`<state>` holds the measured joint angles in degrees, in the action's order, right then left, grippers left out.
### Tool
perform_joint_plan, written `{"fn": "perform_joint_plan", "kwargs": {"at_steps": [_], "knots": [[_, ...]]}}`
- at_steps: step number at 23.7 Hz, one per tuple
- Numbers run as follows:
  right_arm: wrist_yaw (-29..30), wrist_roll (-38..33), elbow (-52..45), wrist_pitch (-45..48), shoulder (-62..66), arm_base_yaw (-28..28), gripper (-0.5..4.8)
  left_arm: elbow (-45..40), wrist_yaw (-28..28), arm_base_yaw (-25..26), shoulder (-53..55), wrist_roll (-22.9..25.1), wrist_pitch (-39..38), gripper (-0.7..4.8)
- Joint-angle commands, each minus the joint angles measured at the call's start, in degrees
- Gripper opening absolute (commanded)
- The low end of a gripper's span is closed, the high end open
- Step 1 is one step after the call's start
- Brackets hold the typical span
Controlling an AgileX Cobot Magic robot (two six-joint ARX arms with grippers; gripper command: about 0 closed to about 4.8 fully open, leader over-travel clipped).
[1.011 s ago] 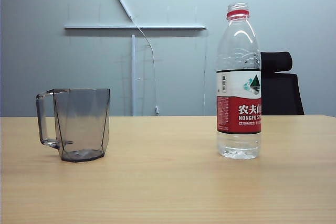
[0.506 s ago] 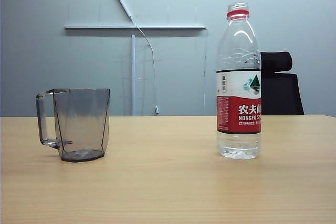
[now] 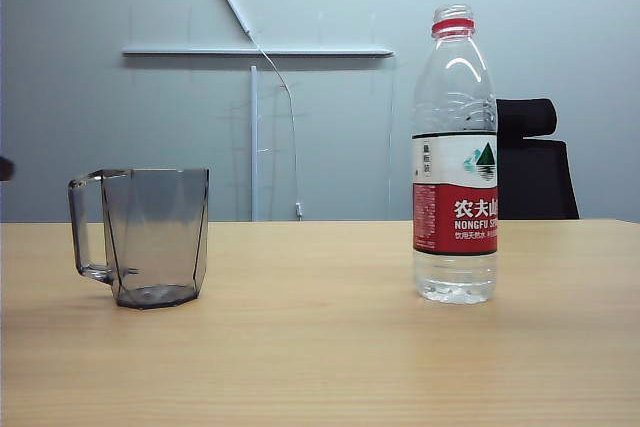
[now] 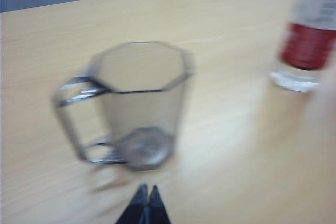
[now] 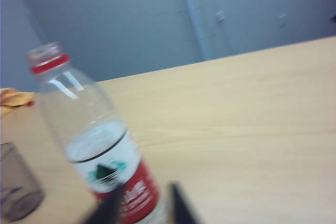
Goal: Pick up the mineral water bottle on the table and pour water into the mug until it's half full.
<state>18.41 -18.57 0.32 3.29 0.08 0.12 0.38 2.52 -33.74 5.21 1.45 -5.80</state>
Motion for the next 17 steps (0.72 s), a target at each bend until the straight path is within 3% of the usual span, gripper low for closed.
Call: {"fn": "perform_joint_plan", "kwargs": {"at_steps": [1, 5, 6, 11, 14, 17], "knots": [[2.8, -2.8, 2.2, -4.2, 0.0, 3.1, 1.93, 0.1, 0.0, -4.4, 0.0, -0.2, 0.5, -0.02], [-2.5, -0.7, 4.5, -5.0, 0.2, 13.2, 4.29, 0.1, -0.2, -5.0, 0.0, -0.2, 0.5, -0.02], [-7.9, -0.6, 4.4, -5.6, 0.9, 18.2, 4.79, 0.1, -0.2, -5.0, 0.0, -0.2, 0.5, -0.02], [-19.2, 2.6, 3.1, -2.1, 8.3, 32.9, 4.79, 0.1, -0.2, -5.0, 0.0, -0.2, 0.5, -0.02], [-32.5, 10.3, 2.2, 6.8, 17.7, 42.4, 4.79, 0.1, -0.2, -5.0, 0.0, -0.2, 0.5, -0.02], [-37.8, 13.0, 2.2, 15.1, 25.8, 43.7, 4.79, 0.1, -0.2, -5.0, 0.0, -0.2, 0.5, -0.02]]}}
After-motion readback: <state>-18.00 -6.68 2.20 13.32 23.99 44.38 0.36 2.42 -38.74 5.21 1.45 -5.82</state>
